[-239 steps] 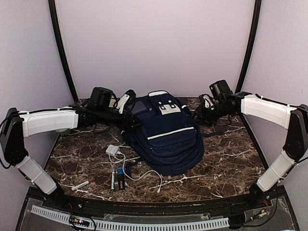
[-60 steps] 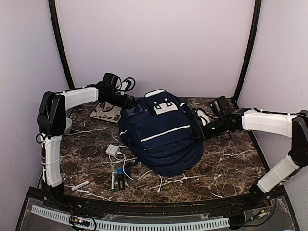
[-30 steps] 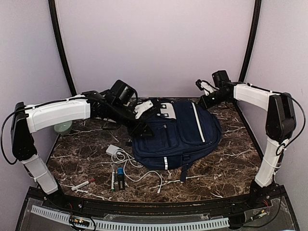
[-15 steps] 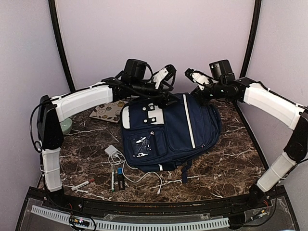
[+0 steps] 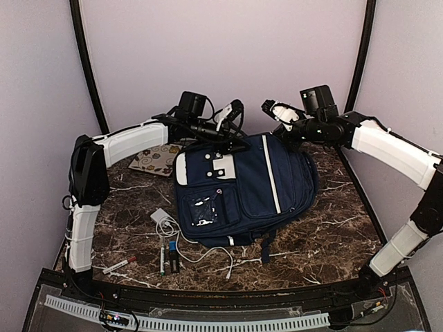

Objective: Pack the student bag
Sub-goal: Unzip the upper front pocket of the student bag.

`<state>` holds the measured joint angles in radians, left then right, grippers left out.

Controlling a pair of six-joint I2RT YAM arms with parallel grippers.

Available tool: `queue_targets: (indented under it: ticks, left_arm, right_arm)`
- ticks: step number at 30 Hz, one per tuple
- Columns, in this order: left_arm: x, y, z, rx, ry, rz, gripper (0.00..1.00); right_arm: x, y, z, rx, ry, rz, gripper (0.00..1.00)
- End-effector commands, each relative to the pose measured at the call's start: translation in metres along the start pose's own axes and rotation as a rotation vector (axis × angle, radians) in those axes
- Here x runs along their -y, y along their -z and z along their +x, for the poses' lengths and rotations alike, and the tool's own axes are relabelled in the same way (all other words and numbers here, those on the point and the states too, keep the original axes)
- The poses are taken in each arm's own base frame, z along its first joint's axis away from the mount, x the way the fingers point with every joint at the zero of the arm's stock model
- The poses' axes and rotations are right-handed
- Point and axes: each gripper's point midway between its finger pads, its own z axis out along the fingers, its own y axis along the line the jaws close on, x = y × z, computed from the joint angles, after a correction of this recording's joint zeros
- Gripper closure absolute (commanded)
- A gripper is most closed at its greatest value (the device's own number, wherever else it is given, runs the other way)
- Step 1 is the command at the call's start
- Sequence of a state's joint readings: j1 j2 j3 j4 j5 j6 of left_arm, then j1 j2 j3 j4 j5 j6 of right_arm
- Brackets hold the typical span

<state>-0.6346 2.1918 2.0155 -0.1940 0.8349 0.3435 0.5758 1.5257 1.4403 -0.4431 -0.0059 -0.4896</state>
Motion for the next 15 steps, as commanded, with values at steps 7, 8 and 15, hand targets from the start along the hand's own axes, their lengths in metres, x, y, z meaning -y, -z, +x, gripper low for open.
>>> queue_targets:
  ticks: [7,8,15]
  left_arm:
    - [0.028,-0.025,-0.022,0.053,-0.054,0.082,0.56]
    - [0.028,-0.029,-0.016,0.035,-0.056,0.072,0.53]
    - [-0.001,-0.034,-0.011,-0.009,-0.050,-0.111,1.00]
  right_arm:
    - [-0.011,0.020,-0.048,0.172,0.035,-0.036,1.00]
    - [-0.011,0.021,-0.048,0.175,0.036,-0.038,1.00]
    - [-0.015,0.024,-0.051,0.188,0.011,-0.064,1.00]
